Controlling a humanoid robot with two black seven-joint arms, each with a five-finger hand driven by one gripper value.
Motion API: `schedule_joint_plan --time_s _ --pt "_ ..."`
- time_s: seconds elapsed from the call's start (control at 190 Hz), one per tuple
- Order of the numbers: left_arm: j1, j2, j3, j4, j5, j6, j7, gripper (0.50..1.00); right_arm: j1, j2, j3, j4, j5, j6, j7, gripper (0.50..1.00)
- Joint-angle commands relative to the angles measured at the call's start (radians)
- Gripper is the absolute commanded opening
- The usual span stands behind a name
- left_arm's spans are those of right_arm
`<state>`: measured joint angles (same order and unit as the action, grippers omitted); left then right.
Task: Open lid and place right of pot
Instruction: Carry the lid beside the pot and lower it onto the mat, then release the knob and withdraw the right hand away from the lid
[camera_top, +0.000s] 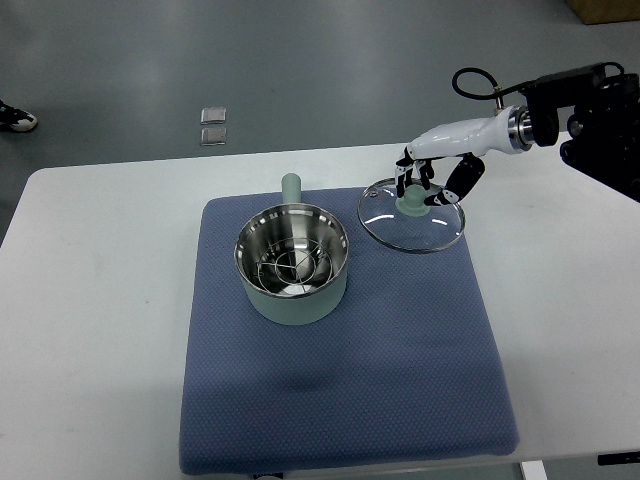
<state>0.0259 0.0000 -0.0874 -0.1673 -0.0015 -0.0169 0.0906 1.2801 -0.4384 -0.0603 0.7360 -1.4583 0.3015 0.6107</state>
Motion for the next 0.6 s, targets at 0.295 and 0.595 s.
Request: schedule_joint_plan --time_s 0.295,0.595 --pt "0.0 0.0 0.0 0.002 0.0 0.0 0.001 1.0 -0.113 0.038 0.142 -0.013 0.111 -0.052 -0.019 0.924" --pt "0.0 0.0 0.0 0.0 0.0 0.0 0.0 1.0 -0.186 0.198 0.289 -0.299 0.988 0.139 -0.344 0.926"
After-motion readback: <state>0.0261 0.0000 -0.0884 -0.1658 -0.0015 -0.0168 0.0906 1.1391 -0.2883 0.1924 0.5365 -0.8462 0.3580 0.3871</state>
